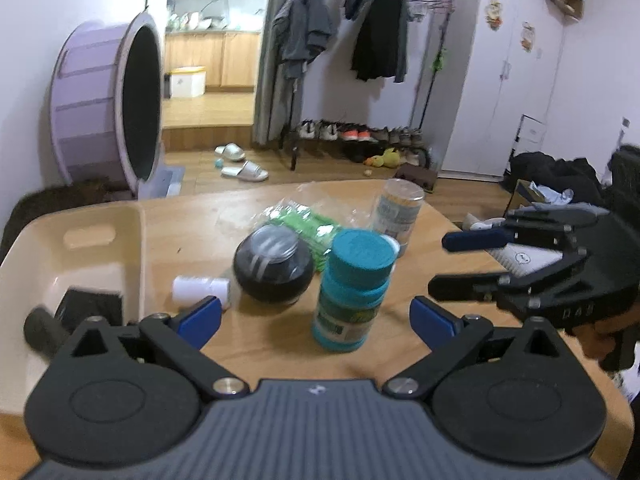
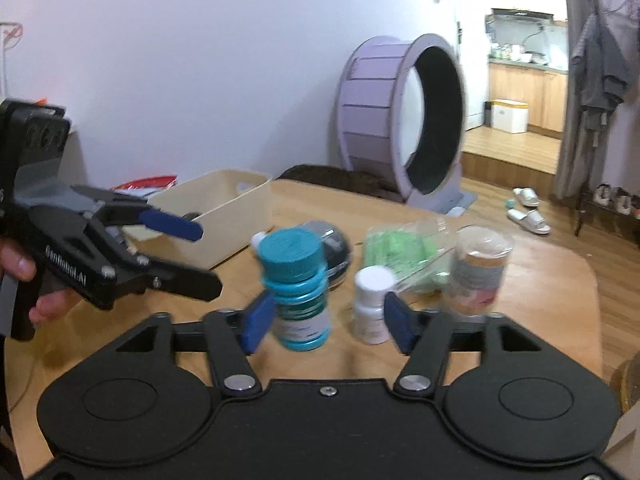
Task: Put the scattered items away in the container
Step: 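Lift the teal-capped bottle with the right tool and hand it to the left tool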
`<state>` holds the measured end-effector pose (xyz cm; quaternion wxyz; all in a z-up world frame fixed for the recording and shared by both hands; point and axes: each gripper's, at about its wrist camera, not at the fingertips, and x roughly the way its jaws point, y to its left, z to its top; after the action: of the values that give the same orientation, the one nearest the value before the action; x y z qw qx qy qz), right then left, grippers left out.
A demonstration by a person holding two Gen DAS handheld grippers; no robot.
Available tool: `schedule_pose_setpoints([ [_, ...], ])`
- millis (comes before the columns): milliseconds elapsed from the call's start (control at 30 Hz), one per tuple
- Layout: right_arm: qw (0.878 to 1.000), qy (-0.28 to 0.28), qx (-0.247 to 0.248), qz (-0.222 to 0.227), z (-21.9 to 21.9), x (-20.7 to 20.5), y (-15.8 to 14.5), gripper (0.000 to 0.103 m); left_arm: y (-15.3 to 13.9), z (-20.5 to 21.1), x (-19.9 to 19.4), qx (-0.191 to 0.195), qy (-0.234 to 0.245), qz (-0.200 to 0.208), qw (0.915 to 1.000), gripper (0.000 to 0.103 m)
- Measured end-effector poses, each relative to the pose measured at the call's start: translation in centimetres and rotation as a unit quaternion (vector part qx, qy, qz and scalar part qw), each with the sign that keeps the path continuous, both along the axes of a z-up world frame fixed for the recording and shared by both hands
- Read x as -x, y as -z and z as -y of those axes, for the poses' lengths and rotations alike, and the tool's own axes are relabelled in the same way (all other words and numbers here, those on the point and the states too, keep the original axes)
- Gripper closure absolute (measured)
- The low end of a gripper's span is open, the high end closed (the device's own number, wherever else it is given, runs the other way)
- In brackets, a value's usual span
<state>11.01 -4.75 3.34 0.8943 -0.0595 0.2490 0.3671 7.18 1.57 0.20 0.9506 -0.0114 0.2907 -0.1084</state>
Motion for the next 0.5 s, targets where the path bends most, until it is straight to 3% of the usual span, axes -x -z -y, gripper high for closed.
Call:
schedule_pose_setpoints([
  [100,1.000,0.028,-0.009,0.003,1.0,-0.5,-0.4,0.034,0.4,0.9,-0.4,-0.009,0.007,0.013,0.9998,0.008],
  [167,0.999,0.043,-0.017,0.005,1.7,-0.9,-0.5,0.030,0.7,1.5,-0.9,-0.019,0.011,0.014,0.9997,0.020],
  [233,0.998,0.053,-0.019,0.005,2.2,-1.2,-0.4,0.030,1.1,1.9,-1.6,-0.024,0.011,0.010,0.9996,0.021],
  [400,0.999,0.044,-0.027,-0.001,2.7,-1.6,-0.3,0.030,1.5,2.2,-2.9,-0.012,0.012,0.013,0.9998,0.028],
  [500,0.999,0.034,-0.035,-0.005,2.9,-1.5,-0.3,0.028,1.7,2.5,-3.3,-0.019,0.014,0.016,0.9996,0.039],
])
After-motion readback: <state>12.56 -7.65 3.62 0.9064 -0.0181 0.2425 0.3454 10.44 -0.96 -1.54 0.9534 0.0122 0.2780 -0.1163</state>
